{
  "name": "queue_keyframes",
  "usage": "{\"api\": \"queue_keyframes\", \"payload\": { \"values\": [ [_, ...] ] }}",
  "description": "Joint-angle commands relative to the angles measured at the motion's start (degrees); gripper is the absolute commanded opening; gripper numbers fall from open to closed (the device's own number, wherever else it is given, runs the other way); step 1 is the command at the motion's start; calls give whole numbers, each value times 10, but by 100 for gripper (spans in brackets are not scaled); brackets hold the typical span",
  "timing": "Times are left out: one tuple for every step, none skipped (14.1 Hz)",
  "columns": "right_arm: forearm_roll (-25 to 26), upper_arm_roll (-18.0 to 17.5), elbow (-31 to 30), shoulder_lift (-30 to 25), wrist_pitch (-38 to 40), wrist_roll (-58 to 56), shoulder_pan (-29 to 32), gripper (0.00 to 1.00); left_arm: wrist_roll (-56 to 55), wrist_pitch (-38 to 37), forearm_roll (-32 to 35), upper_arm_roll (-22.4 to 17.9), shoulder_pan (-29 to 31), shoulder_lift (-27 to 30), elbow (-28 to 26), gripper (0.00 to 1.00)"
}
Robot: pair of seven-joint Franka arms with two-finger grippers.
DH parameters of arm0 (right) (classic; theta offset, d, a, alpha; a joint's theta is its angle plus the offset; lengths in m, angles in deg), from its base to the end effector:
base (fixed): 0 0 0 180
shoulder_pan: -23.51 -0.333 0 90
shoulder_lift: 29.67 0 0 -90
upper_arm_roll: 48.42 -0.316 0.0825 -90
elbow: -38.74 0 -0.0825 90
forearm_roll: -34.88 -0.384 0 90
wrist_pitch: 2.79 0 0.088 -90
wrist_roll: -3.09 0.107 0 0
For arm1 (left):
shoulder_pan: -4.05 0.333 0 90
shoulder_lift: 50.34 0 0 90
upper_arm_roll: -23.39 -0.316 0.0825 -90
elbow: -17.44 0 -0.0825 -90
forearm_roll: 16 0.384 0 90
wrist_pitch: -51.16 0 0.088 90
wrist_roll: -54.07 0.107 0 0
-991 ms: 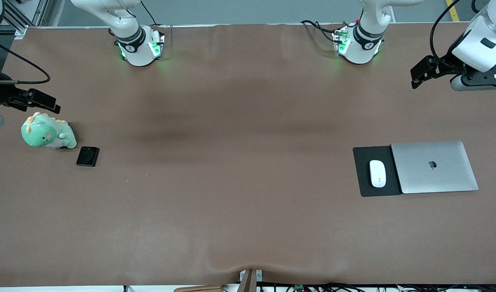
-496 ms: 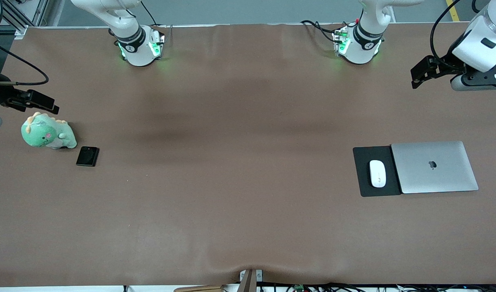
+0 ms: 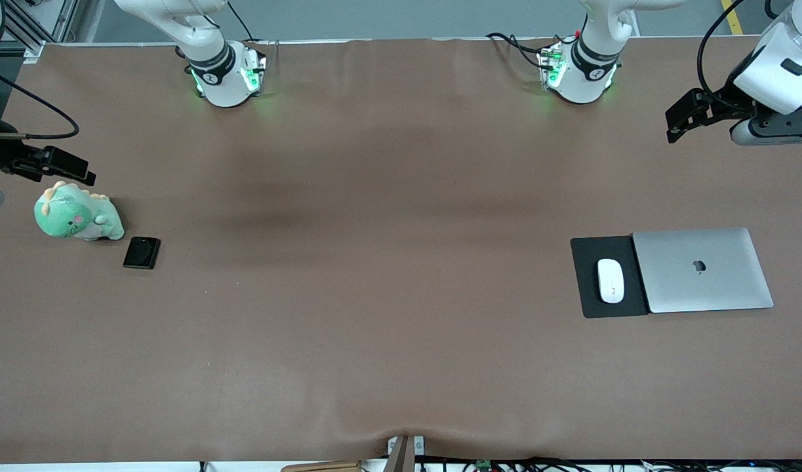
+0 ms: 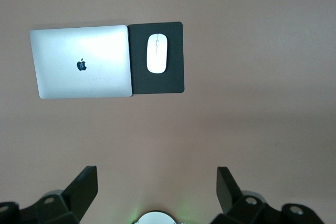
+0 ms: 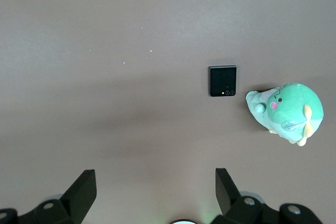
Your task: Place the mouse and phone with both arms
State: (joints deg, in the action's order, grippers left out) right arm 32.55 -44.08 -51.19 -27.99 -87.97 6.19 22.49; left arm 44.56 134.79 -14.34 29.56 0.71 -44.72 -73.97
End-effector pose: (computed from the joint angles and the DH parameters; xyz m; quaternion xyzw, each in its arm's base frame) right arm 0.5527 -0.0268 0.6021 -0.9967 0.0554 0.0560 0.0193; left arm 0.5051 -0.0844 0.6556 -0.9996 -0.0017 0.0156 0.0226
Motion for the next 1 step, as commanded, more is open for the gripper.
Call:
{"api": "queue_keyframes", "payload": {
  "values": [
    [10,-7,-6,-4,-5,3,7,100,-30,-14,-14,-4,-3,-8,18,100]
  ]
}}
